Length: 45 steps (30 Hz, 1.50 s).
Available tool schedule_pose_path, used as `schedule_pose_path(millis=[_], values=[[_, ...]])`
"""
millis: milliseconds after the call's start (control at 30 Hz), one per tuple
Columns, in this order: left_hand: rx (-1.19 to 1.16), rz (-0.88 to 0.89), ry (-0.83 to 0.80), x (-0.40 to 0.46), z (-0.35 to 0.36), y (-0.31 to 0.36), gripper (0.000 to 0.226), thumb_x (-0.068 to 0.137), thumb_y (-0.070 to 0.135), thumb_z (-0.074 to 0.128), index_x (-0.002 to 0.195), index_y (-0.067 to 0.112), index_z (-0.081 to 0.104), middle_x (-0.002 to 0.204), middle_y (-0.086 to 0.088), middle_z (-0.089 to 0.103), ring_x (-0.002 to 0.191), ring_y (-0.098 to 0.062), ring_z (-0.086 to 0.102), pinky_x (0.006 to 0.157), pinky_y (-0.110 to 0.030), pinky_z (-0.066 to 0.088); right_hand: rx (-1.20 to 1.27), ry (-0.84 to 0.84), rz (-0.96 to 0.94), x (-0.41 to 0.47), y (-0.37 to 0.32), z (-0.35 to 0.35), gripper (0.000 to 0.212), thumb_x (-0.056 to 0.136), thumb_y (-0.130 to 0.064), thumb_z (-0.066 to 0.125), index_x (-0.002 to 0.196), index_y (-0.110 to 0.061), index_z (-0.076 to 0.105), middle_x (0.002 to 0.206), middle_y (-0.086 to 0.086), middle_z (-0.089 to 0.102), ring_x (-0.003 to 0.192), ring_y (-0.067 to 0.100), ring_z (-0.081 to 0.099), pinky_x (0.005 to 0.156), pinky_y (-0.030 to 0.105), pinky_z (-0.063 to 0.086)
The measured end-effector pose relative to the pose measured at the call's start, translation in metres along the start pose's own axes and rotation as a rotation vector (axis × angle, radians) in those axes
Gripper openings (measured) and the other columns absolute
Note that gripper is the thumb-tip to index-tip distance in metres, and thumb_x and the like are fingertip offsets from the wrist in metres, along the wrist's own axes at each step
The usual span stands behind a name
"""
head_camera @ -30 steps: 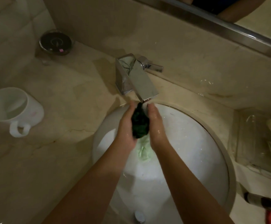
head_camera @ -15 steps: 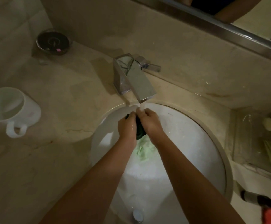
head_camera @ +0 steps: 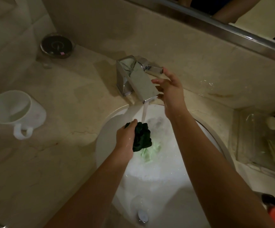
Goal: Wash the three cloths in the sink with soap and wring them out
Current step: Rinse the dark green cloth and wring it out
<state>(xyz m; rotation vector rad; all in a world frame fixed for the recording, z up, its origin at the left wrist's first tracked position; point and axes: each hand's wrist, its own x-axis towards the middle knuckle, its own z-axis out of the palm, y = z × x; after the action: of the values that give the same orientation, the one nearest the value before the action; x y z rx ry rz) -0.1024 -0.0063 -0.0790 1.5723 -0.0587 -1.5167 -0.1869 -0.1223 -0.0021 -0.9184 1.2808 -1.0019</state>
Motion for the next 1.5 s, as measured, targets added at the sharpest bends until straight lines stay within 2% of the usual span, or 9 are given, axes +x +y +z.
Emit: schedule_pose_path(millis=[133, 300, 500, 633, 800, 967, 1167, 1300, 1500], values=[[-0.014, -0.076, 0.086, -0.005, 0.005, 0.005, 0.019, 0.09, 0.03, 0.067, 0.084, 0.012, 0.066, 0.086, -0.01, 0.068, 0.082, -0.033, 0.069, 0.084, -0.046, 0.057, 0.053, 0.075, 0.015, -0.002, -0.002, 0.004, 0.043, 0.089, 0.01, 0.035, 0.103, -0.023, 0.059, 0.071, 0.005, 0.059, 0.064, 0.015, 0.056, 0.061, 0.028, 0.045], [0.047, -0.052, 0.107, -0.005, 0.01, 0.003, 0.017, 0.092, 0.03, 0.063, 0.083, 0.016, 0.065, 0.089, -0.011, 0.068, 0.086, -0.032, 0.068, 0.089, -0.043, 0.055, 0.065, 0.1, 0.007, -0.015, 0.002, 0.011, 0.043, 0.087, 0.013, 0.034, 0.112, -0.009, 0.062, 0.065, 0.004, 0.055, 0.062, 0.014, 0.052, 0.061, 0.026, 0.046], [0.096, 0.079, 0.046, -0.023, 0.012, -0.003, 0.017, 0.089, 0.034, 0.066, 0.085, 0.018, 0.062, 0.095, -0.007, 0.067, 0.089, -0.027, 0.066, 0.086, -0.04, 0.055, -0.059, 0.064, 0.078, -0.052, 0.029, -0.017, 0.036, 0.099, -0.011, 0.043, 0.13, -0.025, 0.056, 0.107, 0.003, 0.066, 0.091, 0.014, 0.061, 0.076, 0.026, 0.049], [0.111, 0.197, -0.001, -0.042, 0.015, -0.023, 0.021, 0.086, 0.03, 0.071, 0.102, 0.036, 0.058, 0.114, 0.003, 0.059, 0.104, -0.021, 0.061, 0.09, -0.046, 0.055, 0.175, 0.149, 0.483, -0.116, 0.096, -0.026, 0.047, 0.093, -0.052, 0.049, 0.131, -0.026, 0.057, 0.129, 0.0, 0.062, 0.113, 0.017, 0.059, 0.095, 0.035, 0.049], [0.5, 0.637, -0.08, -0.066, 0.007, -0.059, 0.023, 0.083, 0.048, 0.062, 0.101, 0.038, 0.055, 0.107, 0.009, 0.061, 0.104, -0.013, 0.058, 0.096, -0.044, 0.05, 0.824, 0.064, 0.689, -0.168, 0.112, -0.042, 0.041, 0.099, -0.031, 0.047, 0.125, -0.002, 0.06, 0.127, 0.019, 0.061, 0.122, 0.034, 0.056, 0.107, 0.046, 0.042], [0.893, 1.097, -0.485, -0.074, -0.004, -0.083, 0.045, 0.085, 0.046, 0.061, 0.127, 0.031, 0.053, 0.133, 0.014, 0.056, 0.128, -0.003, 0.047, 0.116, -0.034, 0.031, 0.914, 0.213, 0.589, -0.182, 0.103, -0.068, 0.03, 0.103, -0.016, 0.036, 0.101, -0.004, 0.064, 0.084, 0.015, 0.071, 0.084, 0.025, 0.069, 0.066, 0.033, 0.061], [0.832, 1.113, -0.409, -0.084, 0.023, -0.081, 0.032, 0.082, 0.042, 0.061, 0.078, 0.012, 0.072, 0.077, 0.003, 0.071, 0.07, -0.009, 0.065, 0.067, -0.028, 0.055, 0.882, 0.278, 0.602, -0.19, 0.107, -0.068, 0.042, 0.092, -0.045, 0.044, 0.08, -0.012, 0.067, 0.077, 0.005, 0.065, 0.075, 0.021, 0.065, 0.069, 0.033, 0.05], [0.716, 0.85, -0.246, -0.095, 0.03, -0.082, 0.044, 0.085, 0.042, 0.067, 0.059, 0.008, 0.056, 0.055, -0.001, 0.058, 0.051, -0.009, 0.053, 0.056, -0.02, 0.046, 0.699, 0.375, 0.522, -0.189, 0.108, -0.06, 0.052, 0.1, -0.044, 0.037, 0.072, -0.009, 0.062, 0.064, 0.005, 0.061, 0.066, 0.019, 0.062, 0.062, 0.032, 0.05], [0.281, 0.044, 0.034, -0.079, 0.052, -0.065, 0.035, 0.093, 0.03, 0.06, 0.065, 0.009, 0.057, 0.067, -0.004, 0.06, 0.063, -0.018, 0.059, 0.072, -0.034, 0.052, -0.26, 0.556, 0.259, -0.188, 0.128, -0.054, 0.057, 0.106, -0.033, 0.021, 0.065, -0.021, 0.058, 0.06, 0.001, 0.059, 0.056, 0.014, 0.056, 0.059, 0.029, 0.045]])
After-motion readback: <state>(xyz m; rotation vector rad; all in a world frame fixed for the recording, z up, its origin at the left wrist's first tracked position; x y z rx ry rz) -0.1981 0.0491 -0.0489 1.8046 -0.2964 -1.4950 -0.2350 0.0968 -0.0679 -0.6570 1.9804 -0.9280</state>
